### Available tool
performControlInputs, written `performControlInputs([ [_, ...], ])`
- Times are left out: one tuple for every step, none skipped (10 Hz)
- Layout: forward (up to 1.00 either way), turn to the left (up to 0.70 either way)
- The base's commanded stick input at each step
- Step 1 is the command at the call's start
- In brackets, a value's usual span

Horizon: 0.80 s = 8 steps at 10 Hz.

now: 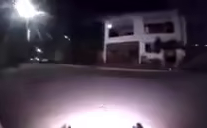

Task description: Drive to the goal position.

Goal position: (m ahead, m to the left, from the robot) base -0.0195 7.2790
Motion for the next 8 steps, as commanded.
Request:
performControlInputs([
  [0.0, 0.3],
  [0.21, 0.03],
  [0.45, 0.0],
  [0.53, 0.0],
  [0.6, 0.0],
  [0.6, 0.0],
  [0.6, 0.0],
  [0.6, 0.0],
])
